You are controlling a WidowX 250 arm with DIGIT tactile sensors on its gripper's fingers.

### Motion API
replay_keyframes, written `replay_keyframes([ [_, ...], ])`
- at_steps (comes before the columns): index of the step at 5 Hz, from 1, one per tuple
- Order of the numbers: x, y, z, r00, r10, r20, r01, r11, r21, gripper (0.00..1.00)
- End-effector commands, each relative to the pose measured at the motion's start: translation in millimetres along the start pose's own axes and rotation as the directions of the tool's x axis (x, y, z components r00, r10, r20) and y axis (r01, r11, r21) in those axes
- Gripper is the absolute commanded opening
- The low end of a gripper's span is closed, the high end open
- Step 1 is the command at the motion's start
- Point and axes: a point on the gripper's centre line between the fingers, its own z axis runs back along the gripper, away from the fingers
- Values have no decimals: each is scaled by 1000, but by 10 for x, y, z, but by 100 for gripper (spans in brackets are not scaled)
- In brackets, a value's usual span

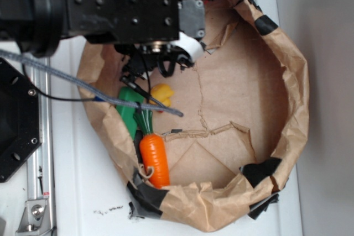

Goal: Grab the green ball.

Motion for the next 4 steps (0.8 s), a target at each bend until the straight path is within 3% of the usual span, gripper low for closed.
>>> replay_keyframes([
  [1, 15, -14, -190, 997, -76, 5, 76, 996, -44, 100],
  [2, 31, -17, -163, 998, -52, 23, 53, 998, -47, 0],
  [4, 65, 33, -214, 999, -48, 2, 48, 998, -32, 0],
])
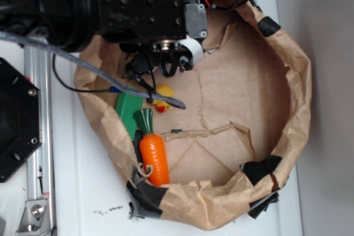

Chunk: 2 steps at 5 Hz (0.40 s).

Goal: Grab the green ball.

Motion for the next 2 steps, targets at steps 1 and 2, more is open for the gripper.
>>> replay_keyframes([
  [1, 73, 103, 205, 999, 26, 45, -28, 999, 44, 0],
  [2, 170, 97, 415, 995, 18, 99, -24, 997, 67, 0],
])
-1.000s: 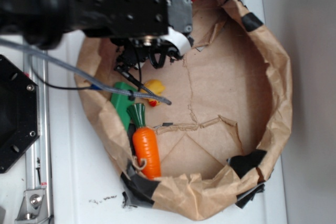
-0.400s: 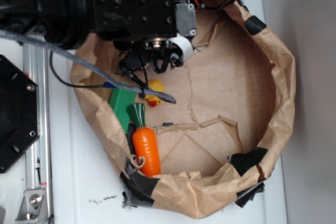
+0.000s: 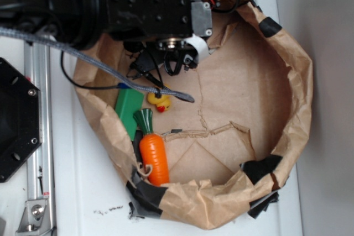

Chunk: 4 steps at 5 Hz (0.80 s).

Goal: Grab the green ball.

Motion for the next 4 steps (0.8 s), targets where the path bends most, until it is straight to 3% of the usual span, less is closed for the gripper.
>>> replay_keyframes([
  [1, 187, 47, 458, 994, -17, 108, 6, 995, 95, 0],
  [2, 269, 13, 681, 986, -22, 162, 3, 994, 113, 0],
  [3, 508, -21, 1154, 965, 19, 262, -62, 986, 155, 0],
  [4, 692, -27, 1385, 935, 63, 348, -101, 990, 95, 0],
])
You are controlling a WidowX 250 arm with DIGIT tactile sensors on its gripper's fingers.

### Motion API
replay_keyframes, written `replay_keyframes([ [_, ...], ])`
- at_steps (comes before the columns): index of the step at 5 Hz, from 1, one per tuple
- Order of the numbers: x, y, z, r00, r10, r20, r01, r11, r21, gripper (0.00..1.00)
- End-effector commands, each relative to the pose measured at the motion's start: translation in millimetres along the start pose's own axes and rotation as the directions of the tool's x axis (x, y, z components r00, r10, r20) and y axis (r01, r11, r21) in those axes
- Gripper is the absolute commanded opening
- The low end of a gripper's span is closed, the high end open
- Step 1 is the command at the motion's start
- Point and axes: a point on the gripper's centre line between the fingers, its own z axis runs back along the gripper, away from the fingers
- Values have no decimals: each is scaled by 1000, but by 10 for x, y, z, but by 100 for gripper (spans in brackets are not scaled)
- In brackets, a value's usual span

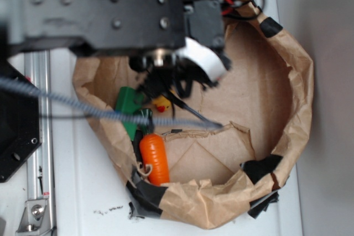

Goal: Grab the green ball.

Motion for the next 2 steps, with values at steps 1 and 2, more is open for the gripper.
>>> replay_keyframes([
  [1, 554, -6, 508, 985, 114, 133, -101, 990, -101, 0],
  [2, 561, -97, 467, 980, 184, 73, -171, 972, -162, 0],
])
